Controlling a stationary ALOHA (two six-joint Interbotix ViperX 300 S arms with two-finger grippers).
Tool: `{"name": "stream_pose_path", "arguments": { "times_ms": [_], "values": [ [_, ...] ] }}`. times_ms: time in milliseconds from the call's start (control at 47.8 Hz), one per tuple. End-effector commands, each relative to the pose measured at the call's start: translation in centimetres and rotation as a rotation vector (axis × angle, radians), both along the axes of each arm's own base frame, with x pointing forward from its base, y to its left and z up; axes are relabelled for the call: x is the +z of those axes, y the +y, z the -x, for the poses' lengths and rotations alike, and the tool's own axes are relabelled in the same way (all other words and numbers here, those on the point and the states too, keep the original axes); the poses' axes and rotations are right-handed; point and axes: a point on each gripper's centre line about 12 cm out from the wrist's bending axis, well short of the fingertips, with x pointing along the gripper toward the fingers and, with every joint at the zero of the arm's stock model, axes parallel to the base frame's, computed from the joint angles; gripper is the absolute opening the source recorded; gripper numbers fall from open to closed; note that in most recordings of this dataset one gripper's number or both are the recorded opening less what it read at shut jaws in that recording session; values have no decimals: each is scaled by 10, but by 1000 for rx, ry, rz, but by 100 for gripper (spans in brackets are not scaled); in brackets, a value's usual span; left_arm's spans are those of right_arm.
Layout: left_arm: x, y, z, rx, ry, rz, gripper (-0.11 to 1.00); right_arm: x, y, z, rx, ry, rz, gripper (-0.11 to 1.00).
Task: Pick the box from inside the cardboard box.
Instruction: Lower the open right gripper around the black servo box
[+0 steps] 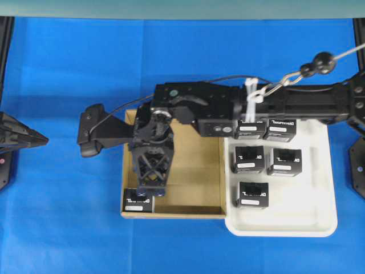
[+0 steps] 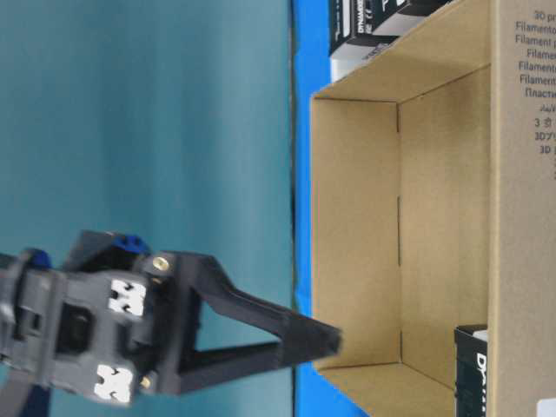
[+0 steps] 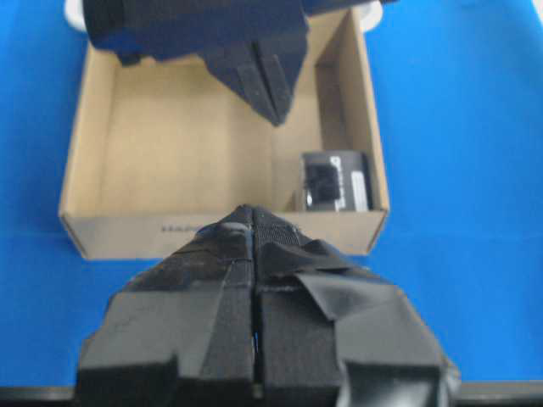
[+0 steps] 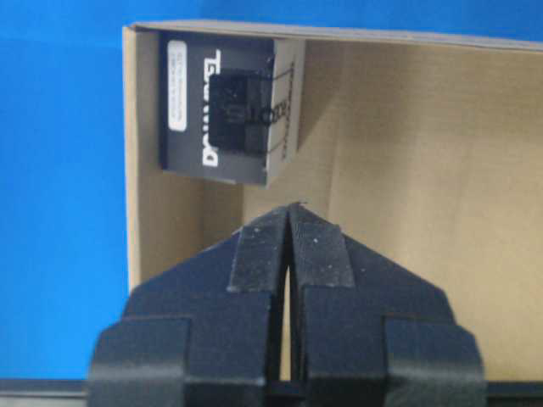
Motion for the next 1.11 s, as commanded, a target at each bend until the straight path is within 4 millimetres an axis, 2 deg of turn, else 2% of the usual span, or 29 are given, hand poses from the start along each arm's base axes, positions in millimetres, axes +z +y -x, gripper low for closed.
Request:
{"name": "stream_pose_path", "arguments": {
  "times_ms": [0,84,188,251,293,356,544,775,1089],
  "values": [
    [10,0,-1,4,-14,6,-7,9,0,-6,-5,-33,-11,14],
    [8,0,0,8,1,15,-7,11,-1,-8,-6,-41,-14,31],
    [10,0,1,9,-4,16,-7,12,-2,-10,-10,-49,-15,65],
    [10,0,1,8,-4,14,-7,12,-3,-11,-11,-49,-15,81],
    [10,0,2,6,-7,14,-7,11,-3,-10,-14,-44,-22,90],
    [10,-1,1,1,-6,13,-7,10,-3,-11,-23,-40,-42,98],
    [9,-3,2,-12,5,16,-7,-4,6,-15,-33,-21,-112,100],
    [9,-3,2,-12,5,19,-7,-29,16,-21,-36,1,-123,100],
    [9,-3,2,-11,7,21,-7,-49,24,-24,-48,8,-121,100]
  ]
}}
